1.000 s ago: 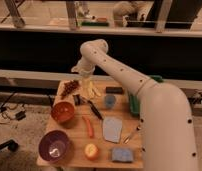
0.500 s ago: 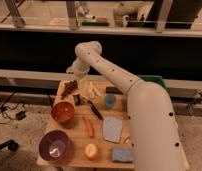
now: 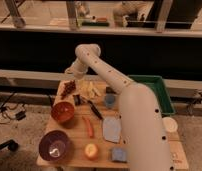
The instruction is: Place grapes in red bowl
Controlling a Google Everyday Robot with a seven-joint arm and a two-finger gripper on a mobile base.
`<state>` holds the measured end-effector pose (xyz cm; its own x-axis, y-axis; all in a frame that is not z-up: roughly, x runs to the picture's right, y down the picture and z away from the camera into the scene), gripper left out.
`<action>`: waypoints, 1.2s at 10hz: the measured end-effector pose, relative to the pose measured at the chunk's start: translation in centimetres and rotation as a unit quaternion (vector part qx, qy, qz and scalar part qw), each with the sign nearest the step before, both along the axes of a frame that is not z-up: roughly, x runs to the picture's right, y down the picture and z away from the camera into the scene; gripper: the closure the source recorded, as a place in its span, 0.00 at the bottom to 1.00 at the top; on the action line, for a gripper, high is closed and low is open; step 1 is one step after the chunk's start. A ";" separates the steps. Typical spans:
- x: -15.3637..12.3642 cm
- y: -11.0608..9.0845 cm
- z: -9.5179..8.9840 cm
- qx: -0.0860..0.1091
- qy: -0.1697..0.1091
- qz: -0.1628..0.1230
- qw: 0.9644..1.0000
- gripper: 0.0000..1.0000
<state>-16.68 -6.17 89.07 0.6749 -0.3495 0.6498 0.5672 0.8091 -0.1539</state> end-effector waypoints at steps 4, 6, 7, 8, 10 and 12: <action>-1.6 0.5 2.2 -0.011 -0.022 -0.008 1.000 0.20; -4.1 1.5 3.4 -0.026 -0.040 -0.027 0.998 0.20; -4.8 1.9 3.8 -0.032 -0.047 -0.035 0.998 0.20; -5.0 2.0 4.3 -0.035 -0.049 -0.039 0.997 0.20; -5.7 2.6 5.7 -0.046 -0.053 -0.050 0.996 0.20; -6.0 3.0 6.9 -0.056 -0.055 -0.053 0.996 0.20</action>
<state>-22.69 -3.13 95.98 0.5613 -0.3356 0.7565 0.6666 0.7250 -0.1730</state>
